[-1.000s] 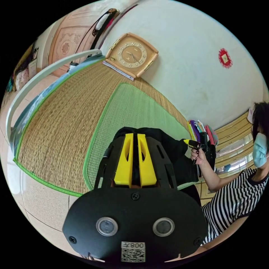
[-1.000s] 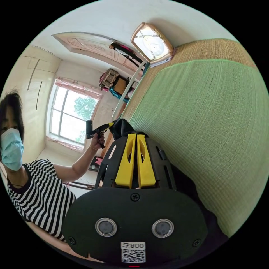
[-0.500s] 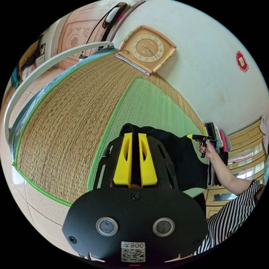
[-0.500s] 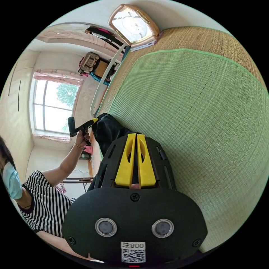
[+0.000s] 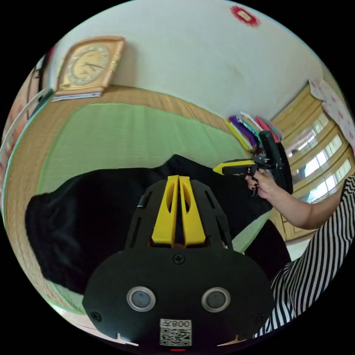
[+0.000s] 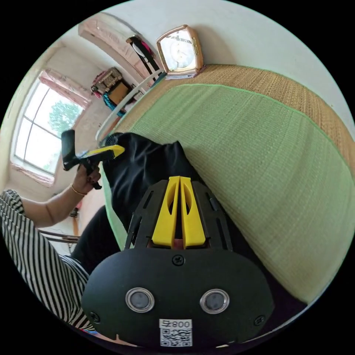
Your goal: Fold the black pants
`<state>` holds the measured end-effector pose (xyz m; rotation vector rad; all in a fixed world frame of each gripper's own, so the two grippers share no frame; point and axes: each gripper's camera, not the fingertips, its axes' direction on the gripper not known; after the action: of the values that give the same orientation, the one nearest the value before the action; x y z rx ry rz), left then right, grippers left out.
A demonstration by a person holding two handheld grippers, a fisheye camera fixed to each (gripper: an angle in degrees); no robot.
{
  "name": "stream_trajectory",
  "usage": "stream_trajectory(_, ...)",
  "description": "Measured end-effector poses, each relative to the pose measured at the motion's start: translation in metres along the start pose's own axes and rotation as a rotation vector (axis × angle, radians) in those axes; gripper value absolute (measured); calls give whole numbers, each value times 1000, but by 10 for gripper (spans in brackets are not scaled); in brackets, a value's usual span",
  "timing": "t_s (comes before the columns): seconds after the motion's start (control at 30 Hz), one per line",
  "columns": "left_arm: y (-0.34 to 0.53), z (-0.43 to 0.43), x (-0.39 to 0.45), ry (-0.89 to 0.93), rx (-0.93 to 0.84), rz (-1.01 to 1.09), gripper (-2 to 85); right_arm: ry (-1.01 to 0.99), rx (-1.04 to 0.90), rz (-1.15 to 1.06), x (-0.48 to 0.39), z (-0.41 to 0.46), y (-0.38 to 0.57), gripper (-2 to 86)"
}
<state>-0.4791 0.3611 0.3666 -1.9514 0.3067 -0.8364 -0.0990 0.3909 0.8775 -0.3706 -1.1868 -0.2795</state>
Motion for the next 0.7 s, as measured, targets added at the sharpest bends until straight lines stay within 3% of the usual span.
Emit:
stream_trajectory(0.13, -29, 57, 12, -152, -105, 37, 1, 212, -69, -38, -35, 45, 20, -1)
stream_trajectory(0.2, -32, 77, 6, -177, -177, 25, 1, 222, -34, -48, -44, 49, 26, -1)
stream_trajectory(0.37, -28, 84, -3, -118, -145, -27, 1, 122, -24, 22, -46, 51, 30, 0)
stream_trajectory(0.57, -4, 66, -8, -140, -37, -91, 0, 227, 15, 105, -49, 36, 43, 1)
stream_trajectory(0.63, 5, 75, -22, -177, -128, -132, 0, 173, 20, 122, -42, 43, 47, 1)
stream_trajectory(0.7, 15, 66, -30, -158, -103, -164, 0, 125, 10, 161, -40, 42, 46, 1)
